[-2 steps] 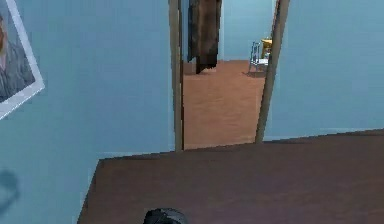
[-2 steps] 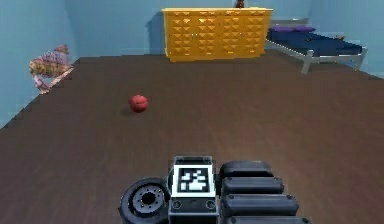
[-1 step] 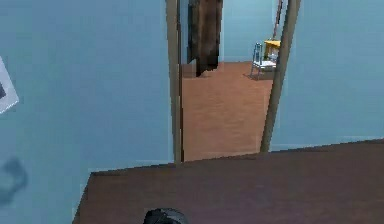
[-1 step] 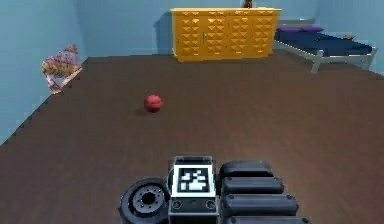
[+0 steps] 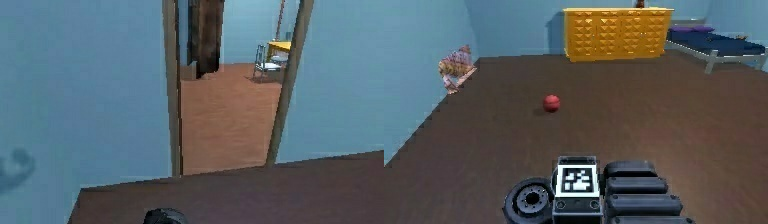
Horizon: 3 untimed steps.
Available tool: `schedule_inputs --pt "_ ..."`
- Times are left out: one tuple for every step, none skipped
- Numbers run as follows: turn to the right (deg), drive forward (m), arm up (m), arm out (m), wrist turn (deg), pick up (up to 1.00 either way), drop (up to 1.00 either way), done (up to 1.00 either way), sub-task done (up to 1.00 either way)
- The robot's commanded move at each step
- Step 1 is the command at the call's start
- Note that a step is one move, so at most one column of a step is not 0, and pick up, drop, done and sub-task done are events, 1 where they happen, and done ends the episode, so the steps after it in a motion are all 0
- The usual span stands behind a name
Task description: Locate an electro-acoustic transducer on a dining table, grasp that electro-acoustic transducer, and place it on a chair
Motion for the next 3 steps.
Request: schedule_inputs --pt "12.0 0.0 0.0 0.0 0.0 0.0 0.0 0.0 0.0" --pt "0.0 1.0 0.0 0.0 0.0 0.0 0.0 0.0 0.0" --pt "3.0 0.0 0.0 0.0 0.0 0.0 0.0 0.0 0.0"
